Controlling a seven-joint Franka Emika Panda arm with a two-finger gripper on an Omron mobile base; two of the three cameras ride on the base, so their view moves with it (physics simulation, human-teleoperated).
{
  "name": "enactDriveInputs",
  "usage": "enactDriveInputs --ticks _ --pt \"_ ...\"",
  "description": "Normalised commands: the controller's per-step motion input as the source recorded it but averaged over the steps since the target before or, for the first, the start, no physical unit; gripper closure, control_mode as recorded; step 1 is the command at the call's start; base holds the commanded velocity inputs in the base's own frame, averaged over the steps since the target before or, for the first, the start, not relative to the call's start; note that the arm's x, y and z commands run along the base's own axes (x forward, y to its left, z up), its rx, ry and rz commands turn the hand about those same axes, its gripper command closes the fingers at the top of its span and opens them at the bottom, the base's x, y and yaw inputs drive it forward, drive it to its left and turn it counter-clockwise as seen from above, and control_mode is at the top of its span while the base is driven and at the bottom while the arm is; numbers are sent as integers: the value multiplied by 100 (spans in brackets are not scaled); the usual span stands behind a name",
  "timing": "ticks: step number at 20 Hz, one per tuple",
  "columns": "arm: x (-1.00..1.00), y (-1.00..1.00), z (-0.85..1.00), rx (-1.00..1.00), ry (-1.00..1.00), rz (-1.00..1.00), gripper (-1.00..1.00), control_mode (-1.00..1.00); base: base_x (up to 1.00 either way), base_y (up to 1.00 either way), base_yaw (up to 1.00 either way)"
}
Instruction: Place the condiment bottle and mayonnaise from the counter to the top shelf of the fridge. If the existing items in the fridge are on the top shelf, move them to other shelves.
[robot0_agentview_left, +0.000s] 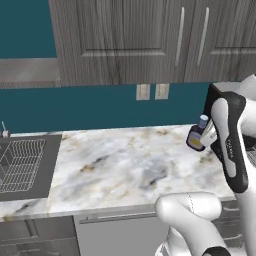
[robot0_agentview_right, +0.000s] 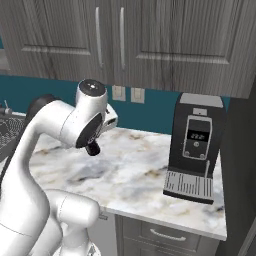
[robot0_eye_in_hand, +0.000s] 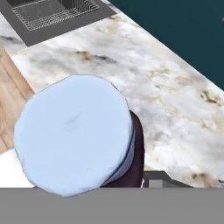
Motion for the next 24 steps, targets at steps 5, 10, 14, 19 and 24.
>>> enactDriveInputs --ticks 5,10,14,19,24 --pt "-40 38 62 2 1 -25 100 -100 0 0 0" --pt "-25 1 2 4 -2 -4 100 -100 0 0 0" --pt "-62 0 7 7 -11 0 100 -100 0 0 0" --pt "-62 0 5 9 -5 0 100 100 -20 0 0" --pt "0 0 0 0 0 0 100 100 -100 0 -5"
